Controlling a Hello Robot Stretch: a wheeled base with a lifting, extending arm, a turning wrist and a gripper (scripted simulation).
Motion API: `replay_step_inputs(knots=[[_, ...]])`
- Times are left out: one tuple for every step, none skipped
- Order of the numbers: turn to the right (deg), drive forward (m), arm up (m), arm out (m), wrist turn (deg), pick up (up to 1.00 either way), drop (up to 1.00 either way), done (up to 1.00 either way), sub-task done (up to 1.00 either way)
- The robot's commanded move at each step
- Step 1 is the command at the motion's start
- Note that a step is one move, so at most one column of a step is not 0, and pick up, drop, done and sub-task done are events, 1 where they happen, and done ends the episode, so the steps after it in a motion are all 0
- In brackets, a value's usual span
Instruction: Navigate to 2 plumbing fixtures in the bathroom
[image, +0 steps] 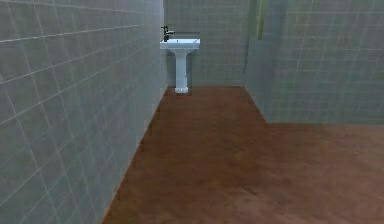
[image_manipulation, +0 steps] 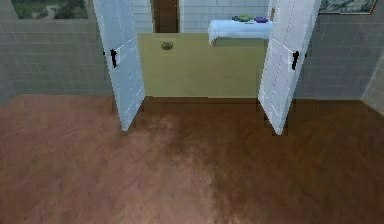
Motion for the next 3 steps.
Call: replay_step_inputs(knots=[[3.0, 0.0, 0.0, 0.0, 0.0, 0.0, 0.0, 0.0, 0.0], [0.0, 1.0, 0.0, 0.0, 0.0, 0.0, 0.0, 0.0, 0.0], [0.0, 1.0, 0.0, 0.0, 0.0, 0.0, 0.0, 0.0, 0.0]])
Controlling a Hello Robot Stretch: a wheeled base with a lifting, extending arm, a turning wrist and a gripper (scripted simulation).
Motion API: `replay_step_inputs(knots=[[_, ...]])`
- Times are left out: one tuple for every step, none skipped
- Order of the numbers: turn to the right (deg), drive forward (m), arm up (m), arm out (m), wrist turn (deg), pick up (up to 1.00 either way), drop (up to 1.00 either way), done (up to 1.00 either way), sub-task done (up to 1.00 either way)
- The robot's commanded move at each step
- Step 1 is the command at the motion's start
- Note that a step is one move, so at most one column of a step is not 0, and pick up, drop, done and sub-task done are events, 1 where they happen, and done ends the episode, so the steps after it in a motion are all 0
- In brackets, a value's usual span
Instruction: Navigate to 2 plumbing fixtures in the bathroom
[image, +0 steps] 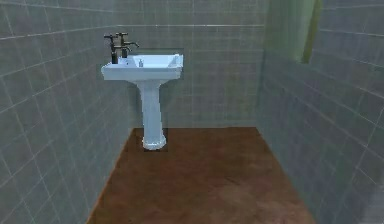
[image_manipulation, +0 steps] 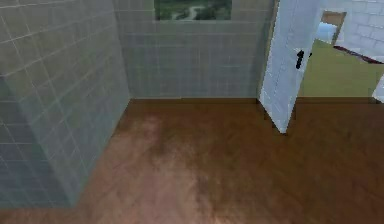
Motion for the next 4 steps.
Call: replay_step_inputs(knots=[[0.0, 1.0, 0.0, 0.0, 0.0, 0.0, 0.0, 0.0, 0.0], [-24.0, 0.0, 0.0, 0.0, 0.0, 0.0, 0.0, 0.0, 0.0], [0.0, 0.05, 0.0, 0.0, 0.0, 0.0, 0.0, 0.0, 0.0], [0.0, 0.0, 0.0, 0.0, 0.0, 0.0, 0.0, 1.0, 0.0]])
